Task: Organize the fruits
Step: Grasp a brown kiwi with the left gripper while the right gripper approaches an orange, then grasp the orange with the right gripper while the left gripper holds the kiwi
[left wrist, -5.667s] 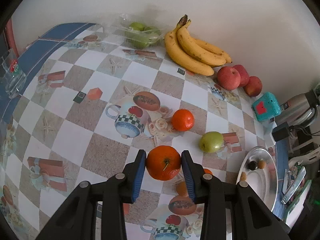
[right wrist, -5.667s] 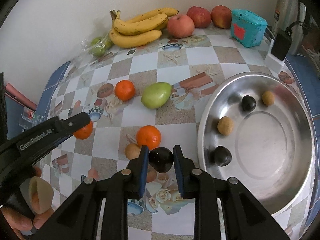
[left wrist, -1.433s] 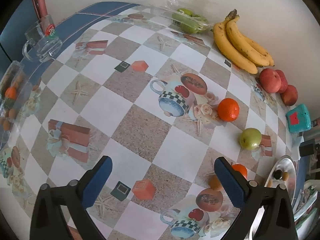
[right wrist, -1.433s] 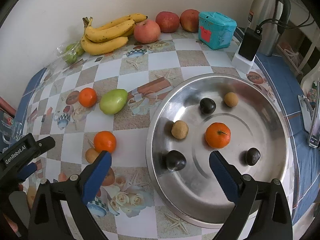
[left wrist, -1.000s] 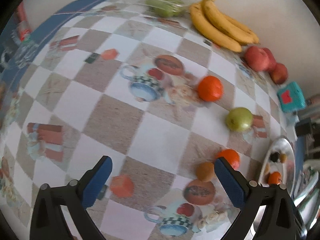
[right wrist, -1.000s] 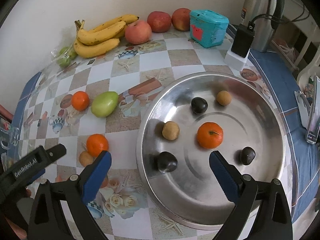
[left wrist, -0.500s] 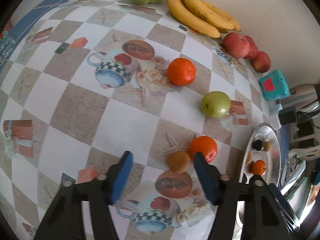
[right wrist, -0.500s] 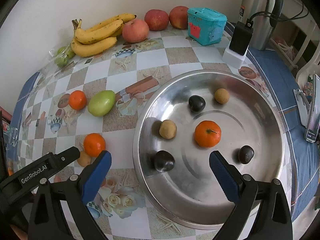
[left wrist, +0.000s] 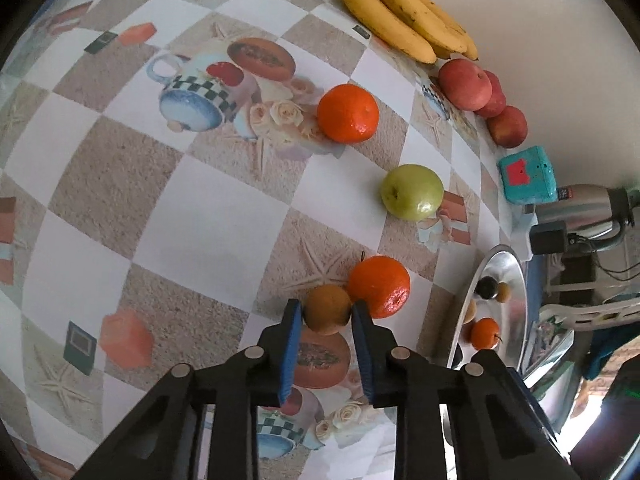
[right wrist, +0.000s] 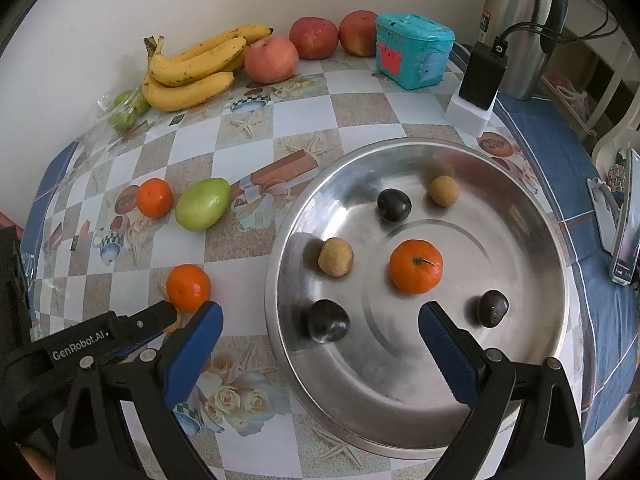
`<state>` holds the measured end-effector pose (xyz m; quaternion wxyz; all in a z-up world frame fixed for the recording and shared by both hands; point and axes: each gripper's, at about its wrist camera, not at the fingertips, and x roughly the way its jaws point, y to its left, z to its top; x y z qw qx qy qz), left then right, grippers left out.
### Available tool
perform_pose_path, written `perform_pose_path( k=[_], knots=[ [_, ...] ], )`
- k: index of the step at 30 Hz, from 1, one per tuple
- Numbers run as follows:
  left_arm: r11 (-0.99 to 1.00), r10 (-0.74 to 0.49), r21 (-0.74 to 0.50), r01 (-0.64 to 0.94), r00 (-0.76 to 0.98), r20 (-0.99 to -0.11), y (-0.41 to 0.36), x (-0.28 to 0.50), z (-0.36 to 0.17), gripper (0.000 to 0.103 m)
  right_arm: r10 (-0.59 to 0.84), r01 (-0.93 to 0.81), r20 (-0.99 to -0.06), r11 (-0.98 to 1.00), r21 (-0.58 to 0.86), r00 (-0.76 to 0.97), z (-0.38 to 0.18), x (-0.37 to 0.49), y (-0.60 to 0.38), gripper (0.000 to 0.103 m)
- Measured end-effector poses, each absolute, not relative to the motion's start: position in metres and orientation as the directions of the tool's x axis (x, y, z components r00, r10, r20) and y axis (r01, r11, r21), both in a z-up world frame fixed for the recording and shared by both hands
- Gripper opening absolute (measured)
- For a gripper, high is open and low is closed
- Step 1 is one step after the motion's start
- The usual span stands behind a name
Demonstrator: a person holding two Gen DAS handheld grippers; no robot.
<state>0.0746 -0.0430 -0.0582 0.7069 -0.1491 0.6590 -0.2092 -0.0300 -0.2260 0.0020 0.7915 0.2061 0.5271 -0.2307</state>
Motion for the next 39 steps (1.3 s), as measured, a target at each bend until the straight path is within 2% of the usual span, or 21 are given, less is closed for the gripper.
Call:
perform_pose_path(
  k=[8, 15, 20, 23, 24, 25, 27, 30, 39],
  knots=[
    [0.861, -0.506, -0.499, 0.094, 0.065, -0.860, -0.038, 0.076, -0.050, 0.027, -0.145, 0.582, -0.929, 0.808, 0.088, 0.341, 0.002, -0.030, -0.226, 0.098],
    [0.895, -0.446, -0.443, 0.058, 0.158, -0.881, -0.017, 0.084, -0.036, 0.027, -0.055, 0.497, -0.896, 0.846, 0.193, 0.441, 0.007, -0.020, -0.215, 0.098],
    [0.926, -0.377, -0.376, 0.046, 0.214, -0.901, -0.002, 0.090, -0.029, 0.027, -0.018, 0.410, -0.875, 0.888, 0.208, 0.483, 0.013, -0.008, -0.195, 0.098],
    [0.942, -0.334, -0.332, 0.049, 0.246, -0.910, 0.003, 0.092, -0.024, 0.027, 0.001, 0.371, -0.867, 0.904, 0.214, 0.499, 0.012, 0.000, -0.187, 0.086],
    [0.944, -0.327, -0.325, 0.050, 0.251, -0.911, 0.004, 0.092, -0.023, 0.027, -0.001, 0.363, -0.866, 0.908, 0.209, 0.500, 0.011, 0.002, -0.185, 0.076],
    [0.946, -0.320, -0.319, 0.048, 0.258, -0.911, 0.006, 0.093, -0.023, 0.027, -0.004, 0.355, -0.865, 0.913, 0.202, 0.501, 0.011, 0.003, -0.182, 0.072],
    [0.949, -0.312, -0.311, 0.048, 0.267, -0.912, 0.008, 0.093, -0.021, 0.027, 0.006, 0.338, -0.868, 0.920, 0.200, 0.497, 0.007, 0.007, -0.179, 0.071],
    [0.954, -0.299, -0.296, 0.054, 0.281, -0.912, 0.008, 0.093, -0.019, 0.027, 0.027, 0.323, -0.869, 0.922, 0.212, 0.495, 0.003, 0.014, -0.177, 0.057],
    [0.954, -0.299, -0.292, 0.069, 0.282, -0.912, 0.004, 0.093, -0.018, 0.027, 0.055, 0.303, -0.886, 0.929, 0.215, 0.460, -0.018, 0.028, -0.169, 0.053]
  ],
)
